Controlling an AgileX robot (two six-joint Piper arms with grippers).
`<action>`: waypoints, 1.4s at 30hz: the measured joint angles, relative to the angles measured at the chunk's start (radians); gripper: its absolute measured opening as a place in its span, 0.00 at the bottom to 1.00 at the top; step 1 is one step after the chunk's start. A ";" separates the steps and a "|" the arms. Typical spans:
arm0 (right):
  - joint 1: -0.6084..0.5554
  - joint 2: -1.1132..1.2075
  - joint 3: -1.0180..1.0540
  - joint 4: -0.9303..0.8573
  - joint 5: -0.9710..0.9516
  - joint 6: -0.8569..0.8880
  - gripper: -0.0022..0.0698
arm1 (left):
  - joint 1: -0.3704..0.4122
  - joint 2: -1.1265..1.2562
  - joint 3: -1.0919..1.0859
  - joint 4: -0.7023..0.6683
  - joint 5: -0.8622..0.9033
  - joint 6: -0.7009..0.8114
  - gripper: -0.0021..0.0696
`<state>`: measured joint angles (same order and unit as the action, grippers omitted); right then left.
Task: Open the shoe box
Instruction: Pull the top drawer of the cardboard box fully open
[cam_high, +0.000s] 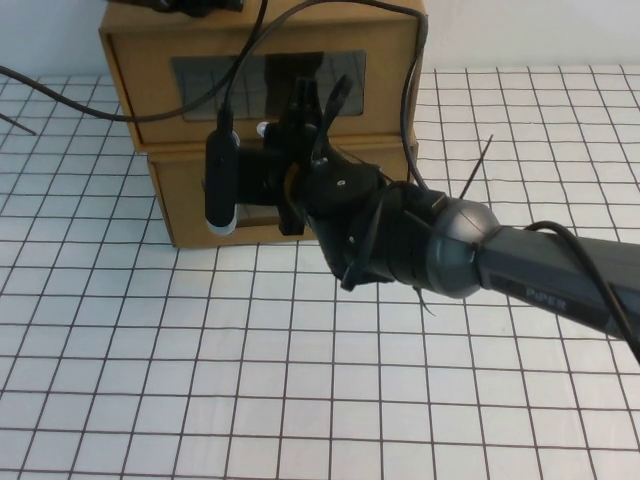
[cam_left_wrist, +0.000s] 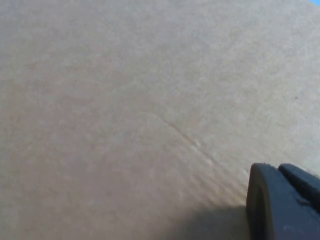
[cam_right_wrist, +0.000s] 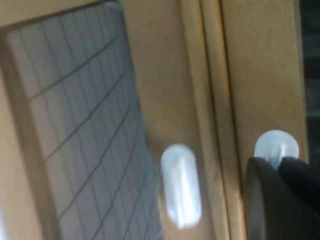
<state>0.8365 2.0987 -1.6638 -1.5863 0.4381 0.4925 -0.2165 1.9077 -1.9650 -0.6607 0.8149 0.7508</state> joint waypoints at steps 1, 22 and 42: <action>0.006 -0.011 0.019 -0.007 0.008 0.002 0.05 | 0.000 0.000 0.000 0.000 0.001 -0.004 0.03; 0.204 -0.454 0.607 -0.085 0.074 0.292 0.04 | 0.000 0.000 -0.002 0.018 0.011 -0.074 0.03; 0.509 -0.623 0.686 0.129 0.290 0.393 0.20 | 0.000 -0.041 -0.044 0.043 0.102 -0.092 0.03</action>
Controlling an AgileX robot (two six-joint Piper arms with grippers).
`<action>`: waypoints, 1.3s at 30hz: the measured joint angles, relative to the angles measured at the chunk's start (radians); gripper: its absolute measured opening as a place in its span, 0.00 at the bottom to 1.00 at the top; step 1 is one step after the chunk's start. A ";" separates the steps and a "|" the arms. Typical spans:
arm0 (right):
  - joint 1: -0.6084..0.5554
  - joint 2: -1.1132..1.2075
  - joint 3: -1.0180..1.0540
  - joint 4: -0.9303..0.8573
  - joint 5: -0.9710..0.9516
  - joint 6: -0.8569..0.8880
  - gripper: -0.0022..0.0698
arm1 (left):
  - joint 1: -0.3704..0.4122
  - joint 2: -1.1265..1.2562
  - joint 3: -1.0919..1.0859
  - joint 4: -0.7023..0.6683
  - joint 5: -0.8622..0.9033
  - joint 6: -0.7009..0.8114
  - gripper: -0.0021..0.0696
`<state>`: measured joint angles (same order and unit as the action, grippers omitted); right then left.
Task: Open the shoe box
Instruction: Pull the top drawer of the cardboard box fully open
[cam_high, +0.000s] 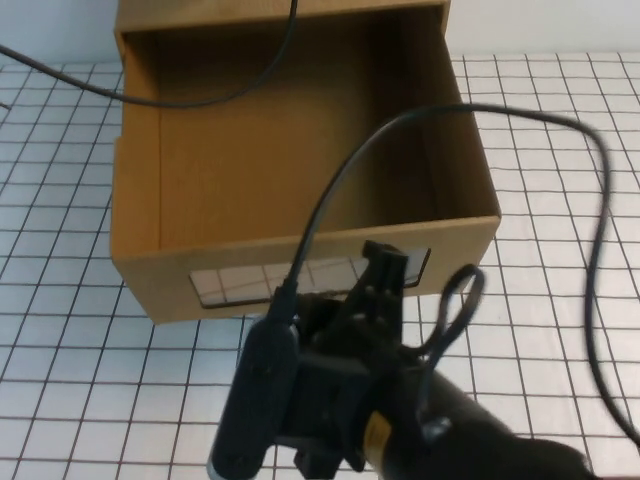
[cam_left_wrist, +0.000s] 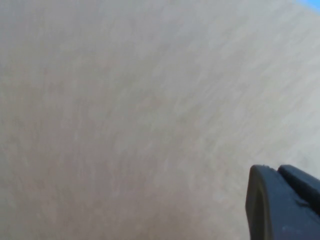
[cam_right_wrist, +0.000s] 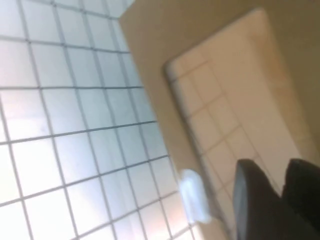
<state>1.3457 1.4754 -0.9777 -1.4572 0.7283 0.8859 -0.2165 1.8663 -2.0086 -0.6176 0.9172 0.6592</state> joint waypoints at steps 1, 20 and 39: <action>0.008 -0.014 0.000 0.009 0.025 0.000 0.20 | 0.000 -0.010 -0.013 0.002 0.005 0.000 0.03; -0.296 -0.270 -0.068 0.349 0.336 -0.022 0.02 | 0.000 -0.307 0.045 0.004 0.115 -0.014 0.03; -0.845 -0.752 0.170 1.191 0.179 -0.586 0.01 | 0.000 -1.300 1.230 0.034 -0.441 0.031 0.03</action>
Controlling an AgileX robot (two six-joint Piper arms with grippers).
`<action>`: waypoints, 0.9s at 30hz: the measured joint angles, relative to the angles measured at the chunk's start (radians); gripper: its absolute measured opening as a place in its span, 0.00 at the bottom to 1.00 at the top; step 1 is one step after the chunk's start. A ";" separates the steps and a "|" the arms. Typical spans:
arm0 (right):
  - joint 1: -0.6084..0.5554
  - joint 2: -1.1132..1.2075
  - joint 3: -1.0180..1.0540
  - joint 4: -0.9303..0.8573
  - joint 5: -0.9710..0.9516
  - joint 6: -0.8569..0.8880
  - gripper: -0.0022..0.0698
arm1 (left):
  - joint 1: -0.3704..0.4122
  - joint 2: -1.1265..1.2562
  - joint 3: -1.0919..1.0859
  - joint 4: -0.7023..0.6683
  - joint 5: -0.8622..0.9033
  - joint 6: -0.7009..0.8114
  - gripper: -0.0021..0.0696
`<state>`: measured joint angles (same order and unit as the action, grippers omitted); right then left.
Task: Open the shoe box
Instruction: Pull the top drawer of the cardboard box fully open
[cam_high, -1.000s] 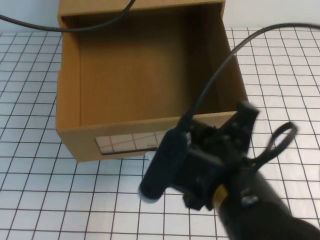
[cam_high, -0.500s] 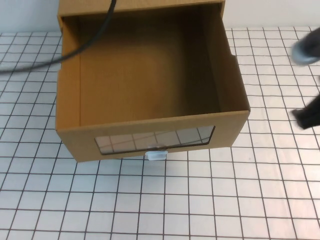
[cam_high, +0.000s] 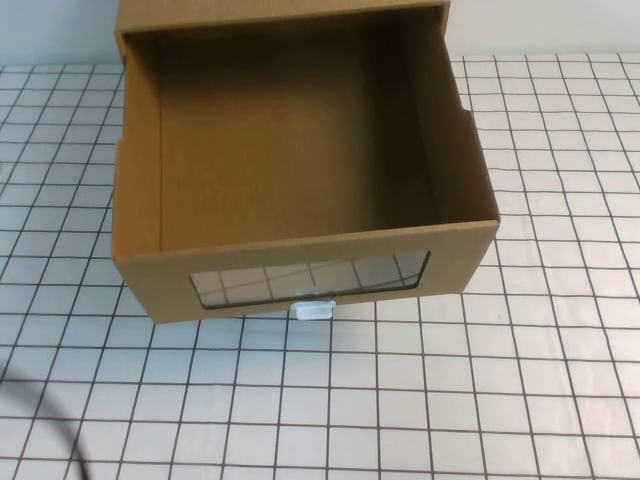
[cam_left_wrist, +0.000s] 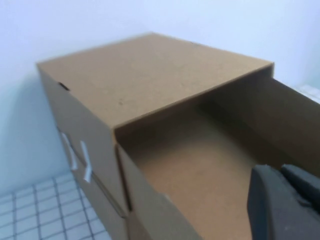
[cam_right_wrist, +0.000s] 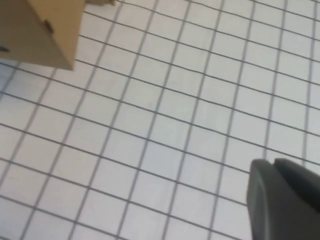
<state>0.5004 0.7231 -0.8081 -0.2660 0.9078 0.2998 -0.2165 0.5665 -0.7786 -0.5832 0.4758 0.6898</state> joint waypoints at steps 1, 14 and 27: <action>0.000 -0.039 0.039 0.026 -0.033 0.000 0.01 | 0.000 -0.061 0.052 0.000 -0.027 0.002 0.03; 0.000 -0.450 0.420 0.160 -0.465 -0.002 0.01 | 0.000 -0.550 0.438 -0.011 -0.188 0.007 0.03; -0.001 -0.518 0.530 0.195 -0.636 0.040 0.01 | 0.000 -0.559 0.797 -0.023 -0.469 0.007 0.03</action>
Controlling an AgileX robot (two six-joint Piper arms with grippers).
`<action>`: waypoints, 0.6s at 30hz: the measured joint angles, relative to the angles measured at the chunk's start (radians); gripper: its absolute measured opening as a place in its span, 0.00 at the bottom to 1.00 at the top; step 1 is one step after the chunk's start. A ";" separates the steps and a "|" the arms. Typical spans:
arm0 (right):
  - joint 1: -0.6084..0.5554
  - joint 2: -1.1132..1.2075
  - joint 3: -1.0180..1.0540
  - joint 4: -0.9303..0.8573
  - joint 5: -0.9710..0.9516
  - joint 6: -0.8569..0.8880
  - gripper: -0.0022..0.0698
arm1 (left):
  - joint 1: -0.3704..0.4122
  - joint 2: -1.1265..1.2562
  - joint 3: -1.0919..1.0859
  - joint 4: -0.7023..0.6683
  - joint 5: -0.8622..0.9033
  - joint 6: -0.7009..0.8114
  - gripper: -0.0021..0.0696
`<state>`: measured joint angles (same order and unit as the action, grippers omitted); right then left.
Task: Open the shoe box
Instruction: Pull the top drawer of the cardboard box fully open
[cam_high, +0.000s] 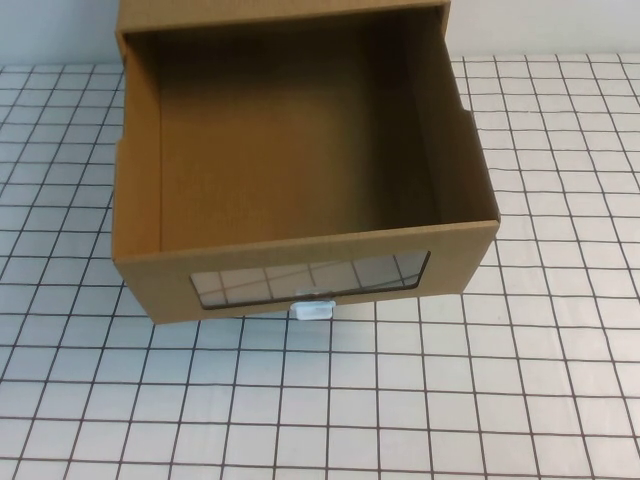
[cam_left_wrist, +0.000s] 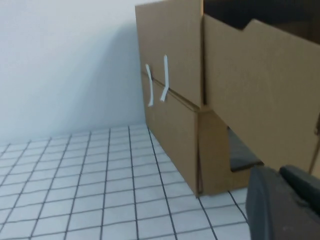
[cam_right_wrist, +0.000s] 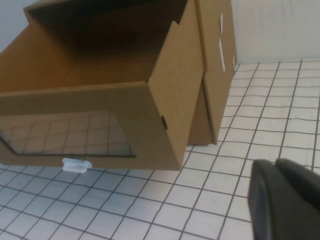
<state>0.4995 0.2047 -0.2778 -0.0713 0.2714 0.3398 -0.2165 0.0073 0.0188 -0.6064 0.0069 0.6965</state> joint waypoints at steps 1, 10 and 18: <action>0.000 0.000 0.000 0.000 -0.005 0.000 0.01 | 0.000 0.000 0.005 0.000 0.005 0.000 0.03; 0.000 0.000 0.000 0.005 0.059 0.000 0.01 | 0.000 0.000 0.008 -0.002 0.190 0.000 0.03; 0.000 0.000 0.000 0.007 0.196 0.000 0.01 | 0.000 0.000 0.008 -0.002 0.219 0.000 0.03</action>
<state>0.4995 0.2047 -0.2778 -0.0639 0.4672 0.3398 -0.2165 0.0073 0.0265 -0.6084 0.2260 0.6965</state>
